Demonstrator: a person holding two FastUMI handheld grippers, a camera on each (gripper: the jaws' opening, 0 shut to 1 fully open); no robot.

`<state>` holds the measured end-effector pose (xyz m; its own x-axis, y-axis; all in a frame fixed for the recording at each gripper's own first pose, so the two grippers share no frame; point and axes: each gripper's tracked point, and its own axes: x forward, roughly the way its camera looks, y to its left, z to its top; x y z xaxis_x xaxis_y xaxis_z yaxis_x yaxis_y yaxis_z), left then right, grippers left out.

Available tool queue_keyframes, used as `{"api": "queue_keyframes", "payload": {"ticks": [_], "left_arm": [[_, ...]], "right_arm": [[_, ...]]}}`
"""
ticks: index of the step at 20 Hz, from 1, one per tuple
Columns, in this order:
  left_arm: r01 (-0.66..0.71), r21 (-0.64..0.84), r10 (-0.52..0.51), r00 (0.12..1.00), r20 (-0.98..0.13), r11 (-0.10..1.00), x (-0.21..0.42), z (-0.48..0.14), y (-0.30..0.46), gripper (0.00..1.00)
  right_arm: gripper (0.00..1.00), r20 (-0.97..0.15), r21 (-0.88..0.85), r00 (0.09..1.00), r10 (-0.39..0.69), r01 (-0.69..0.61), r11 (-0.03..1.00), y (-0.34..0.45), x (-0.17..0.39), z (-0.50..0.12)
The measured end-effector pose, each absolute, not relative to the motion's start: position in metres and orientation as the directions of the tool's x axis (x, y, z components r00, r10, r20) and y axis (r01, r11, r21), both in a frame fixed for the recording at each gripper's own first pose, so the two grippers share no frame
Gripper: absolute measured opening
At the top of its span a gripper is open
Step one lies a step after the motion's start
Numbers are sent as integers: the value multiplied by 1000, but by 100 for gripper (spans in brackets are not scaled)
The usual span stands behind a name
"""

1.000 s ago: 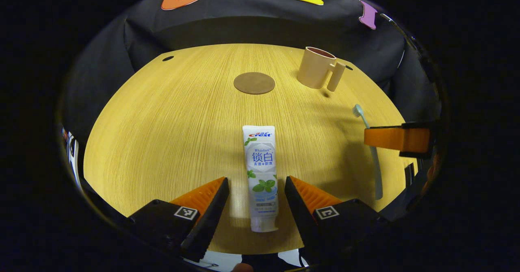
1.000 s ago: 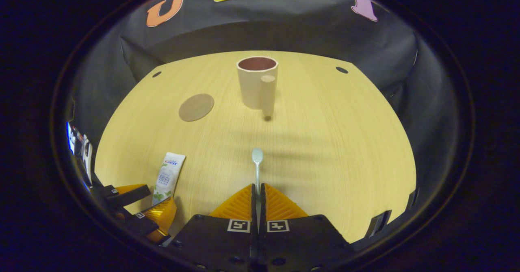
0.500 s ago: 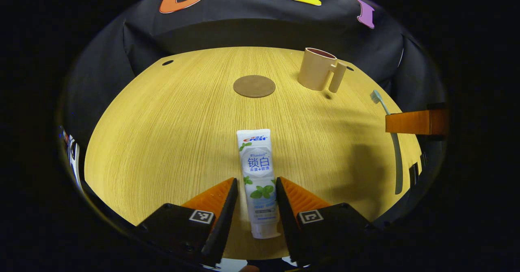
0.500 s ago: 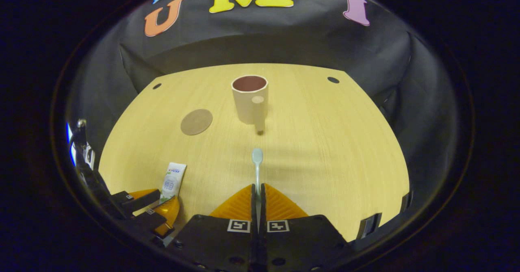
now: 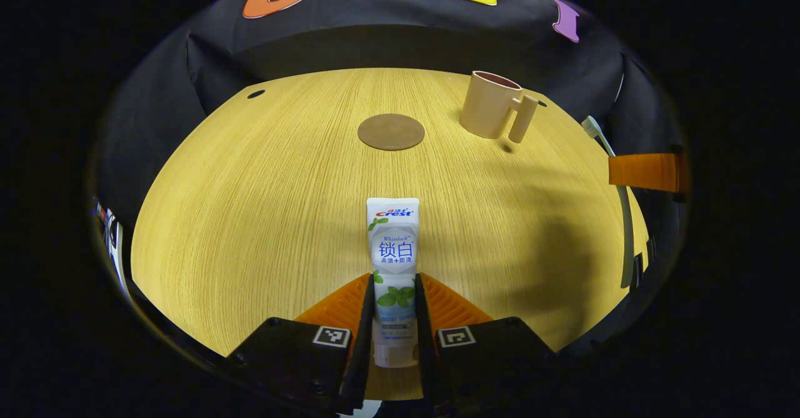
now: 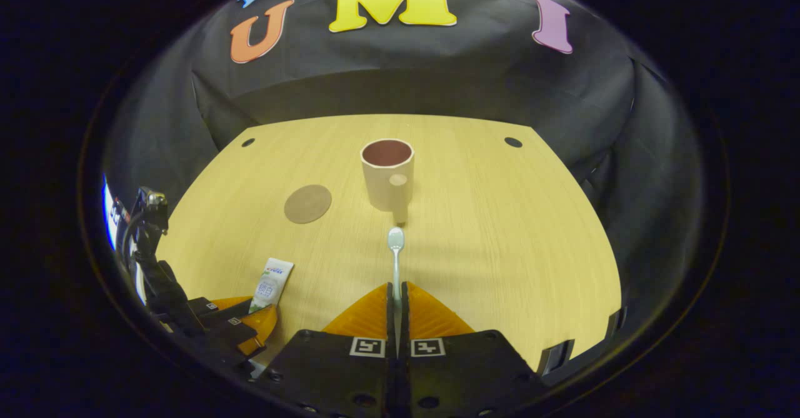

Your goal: Put the toothbrush and toothpaste on the desktop into the cup, then pick up the cup and place it on the coaster on the desktop.

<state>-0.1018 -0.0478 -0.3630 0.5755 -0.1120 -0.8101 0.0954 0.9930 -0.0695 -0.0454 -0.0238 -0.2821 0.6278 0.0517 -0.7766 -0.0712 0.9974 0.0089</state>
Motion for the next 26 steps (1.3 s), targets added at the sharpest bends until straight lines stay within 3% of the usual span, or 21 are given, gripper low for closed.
{"api": "queue_keyframes", "payload": {"ticks": [10, 19, 26], "left_arm": [[109, -100, -148, 718, -680, 989, -79, -307, -43, 32], [72, -83, -104, 853, -512, 994, -32, -212, -17, 32], [2, -79, -37, 900, -434, 997, -2, -173, -4, 31]], "right_arm": [[0, -667, 33, 737, 112, -121, 992, -11, -9, -245], [0, -472, 103, 862, 184, -153, 983, 18, 118, -181], [0, -303, 105, 929, 213, -190, 976, 38, 195, -182]]}}
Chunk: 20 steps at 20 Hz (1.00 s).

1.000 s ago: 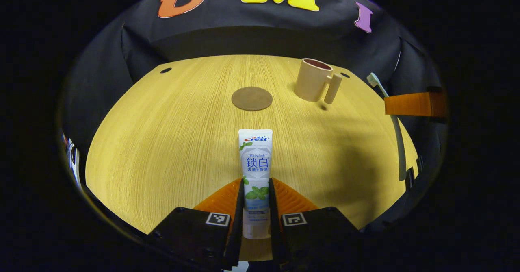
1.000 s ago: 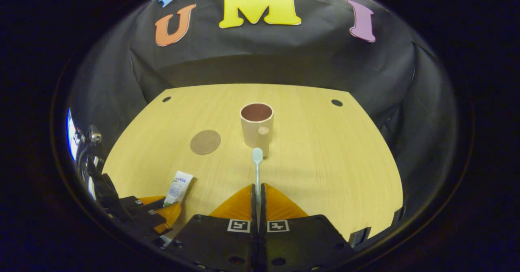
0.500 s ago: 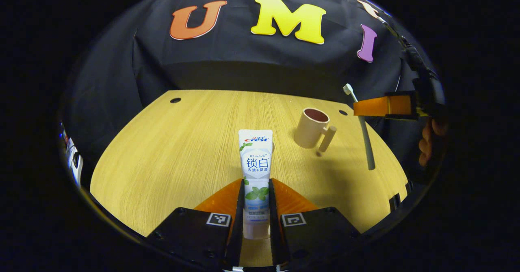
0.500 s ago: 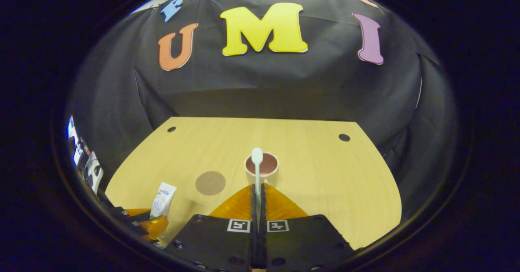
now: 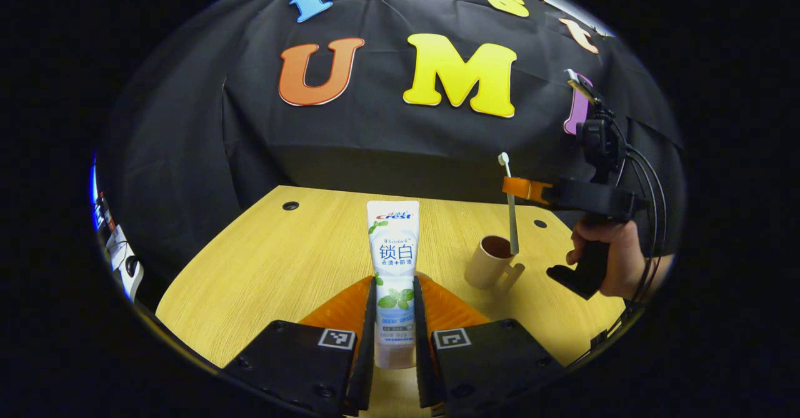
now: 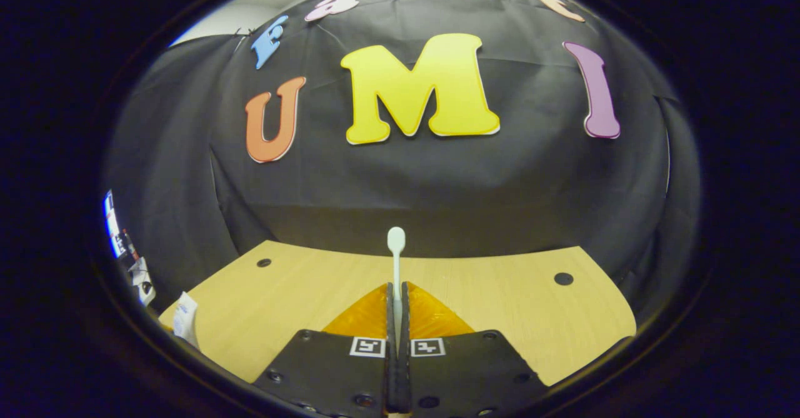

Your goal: Put the toothbrush and toothpaste on the desktop into the cup, then pick up the cup and place it on the coaster on the desktop.

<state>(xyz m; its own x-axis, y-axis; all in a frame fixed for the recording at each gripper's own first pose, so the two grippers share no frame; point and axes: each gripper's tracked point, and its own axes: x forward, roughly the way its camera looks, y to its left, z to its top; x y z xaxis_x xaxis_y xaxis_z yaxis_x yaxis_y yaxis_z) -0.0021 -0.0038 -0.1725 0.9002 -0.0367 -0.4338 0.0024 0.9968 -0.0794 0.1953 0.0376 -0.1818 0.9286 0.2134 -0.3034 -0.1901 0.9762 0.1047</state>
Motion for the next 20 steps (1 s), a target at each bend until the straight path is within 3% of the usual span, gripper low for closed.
{"api": "queue_keyframes", "payload": {"ticks": [8, 20], "left_arm": [[-32, -89, -8, 908, -419, 996, 11, -169, -3, 32], [-31, -66, 2, 918, -396, 997, 12, -142, -8, 32]], "right_arm": [[0, -304, 103, 936, 179, -154, 983, 32, 221, -222], [5, -354, 38, 918, 177, -175, 984, 34, 210, -251]]}}
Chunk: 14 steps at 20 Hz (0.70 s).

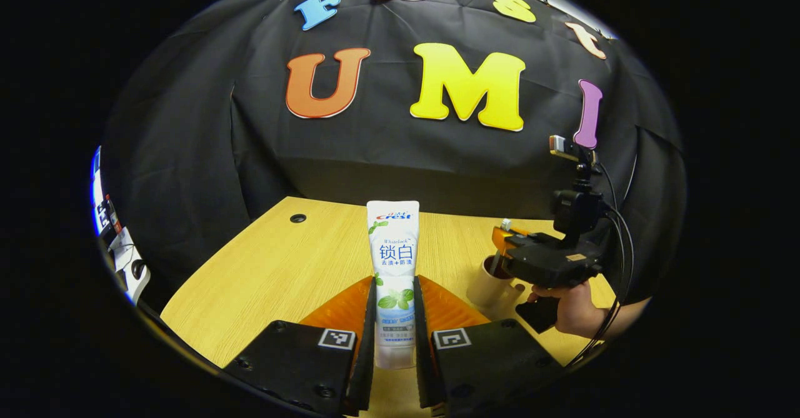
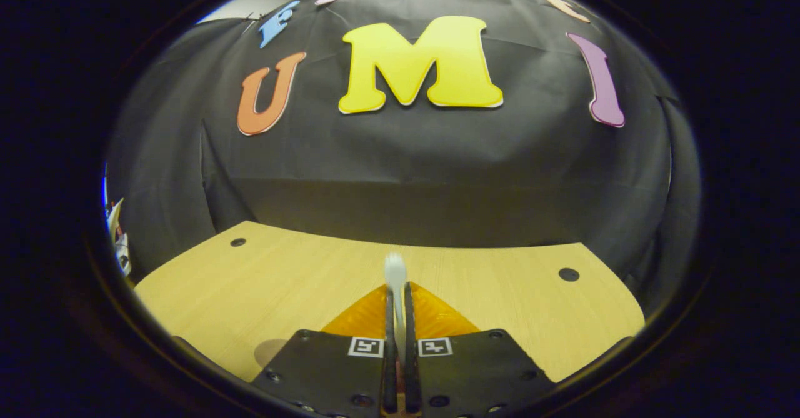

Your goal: Put the toothbrush and toothpaste on the desktop into the cup, then pick up the cup and place it on the coaster on the desktop.

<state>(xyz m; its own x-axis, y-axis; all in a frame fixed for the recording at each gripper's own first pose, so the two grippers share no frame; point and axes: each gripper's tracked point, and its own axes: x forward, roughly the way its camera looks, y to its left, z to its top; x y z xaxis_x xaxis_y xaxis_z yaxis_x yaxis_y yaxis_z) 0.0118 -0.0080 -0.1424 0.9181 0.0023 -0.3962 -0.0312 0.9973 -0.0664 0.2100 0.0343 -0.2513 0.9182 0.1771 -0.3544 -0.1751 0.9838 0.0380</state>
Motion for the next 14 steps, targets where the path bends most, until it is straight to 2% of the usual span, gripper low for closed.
{"api": "queue_keyframes", "payload": {"ticks": [3, 4, 5, 6, 7, 9, 12, 14], "left_arm": [[-12, -61, -11, 931, -364, 998, 16, -130, -14, 31], [-5, -61, -17, 937, -350, 998, 19, -125, -18, 31], [3, -63, -24, 942, -336, 998, 21, -121, -21, 31], [13, -65, -33, 947, -320, 998, 25, -117, -24, 31], [24, -72, -45, 952, -302, 997, 30, -113, -30, 31], [58, -96, -80, 964, -255, 994, 42, -107, -45, 31], [110, -103, -126, 977, -170, 989, 71, -104, -72, 31], [150, -102, -162, 980, -115, 983, 89, -105, -93, 31]], "right_arm": [[14, -351, 43, 918, 183, -179, 983, 33, 205, -244], [22, -345, 39, 921, 183, -181, 983, 32, 202, -240], [36, -342, 33, 922, 181, -181, 983, 30, 199, -237], [41, -341, 31, 922, 182, -183, 983, 28, 196, -232], [56, -340, 29, 923, 179, -180, 983, 24, 192, -225], [73, -327, 14, 930, 170, -175, 984, 13, 184, -210], [79, -306, -5, 938, 161, -171, 985, -9, 172, -190], [86, -312, -6, 938, 153, -163, 987, -28, 168, -185]]}}
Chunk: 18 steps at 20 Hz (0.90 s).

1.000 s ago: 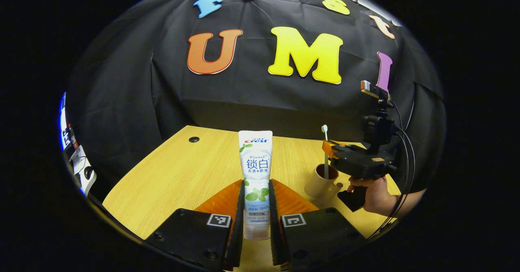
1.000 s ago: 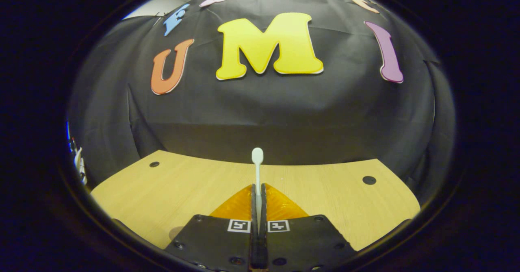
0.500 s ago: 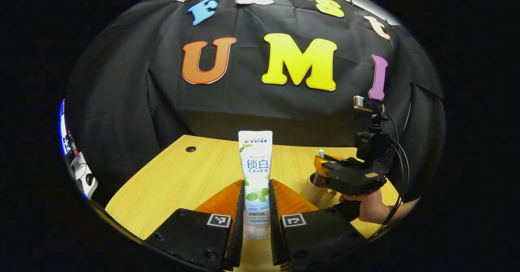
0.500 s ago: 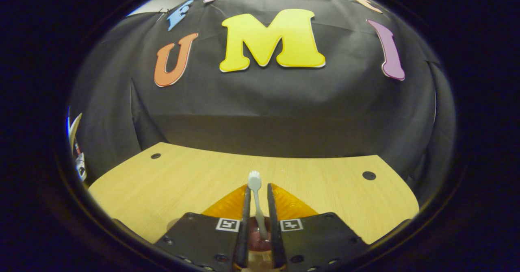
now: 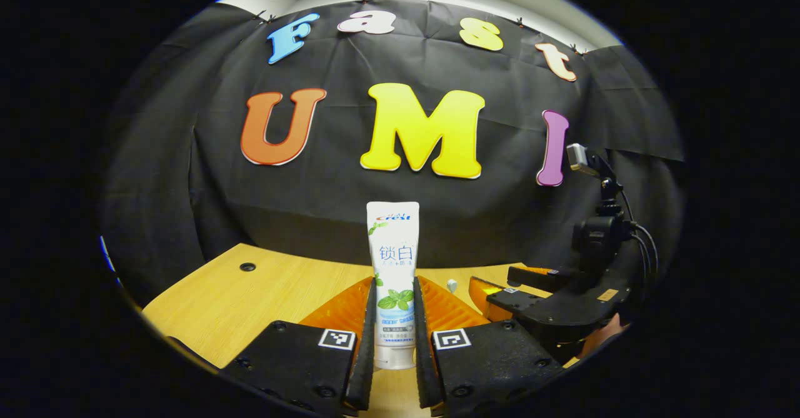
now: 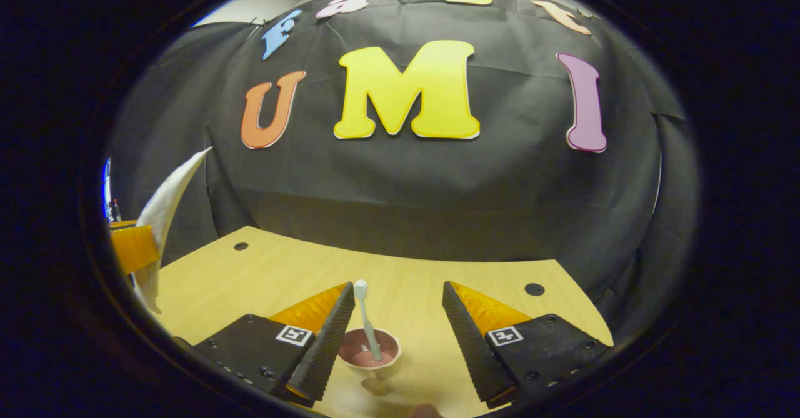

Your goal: Put the toothbrush and toothpaste on the desktop into the cup, then pick up the cup and place it on the coaster on the desktop.

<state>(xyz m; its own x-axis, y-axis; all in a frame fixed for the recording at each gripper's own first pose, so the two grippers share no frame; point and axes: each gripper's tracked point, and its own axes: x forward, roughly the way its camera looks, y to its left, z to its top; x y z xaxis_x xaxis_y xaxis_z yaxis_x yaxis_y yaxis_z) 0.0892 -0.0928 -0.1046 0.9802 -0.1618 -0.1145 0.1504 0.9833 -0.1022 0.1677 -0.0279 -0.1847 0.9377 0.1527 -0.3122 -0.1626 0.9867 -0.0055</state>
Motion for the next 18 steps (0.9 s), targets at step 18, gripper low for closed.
{"api": "queue_keyframes", "payload": {"ticks": [18], "left_arm": [[343, -25, -341, 938, 53, 939, 178, -219, -213, 31]], "right_arm": [[96, -454, -4, 890, 36, -42, 999, -144, 139, -263]]}}
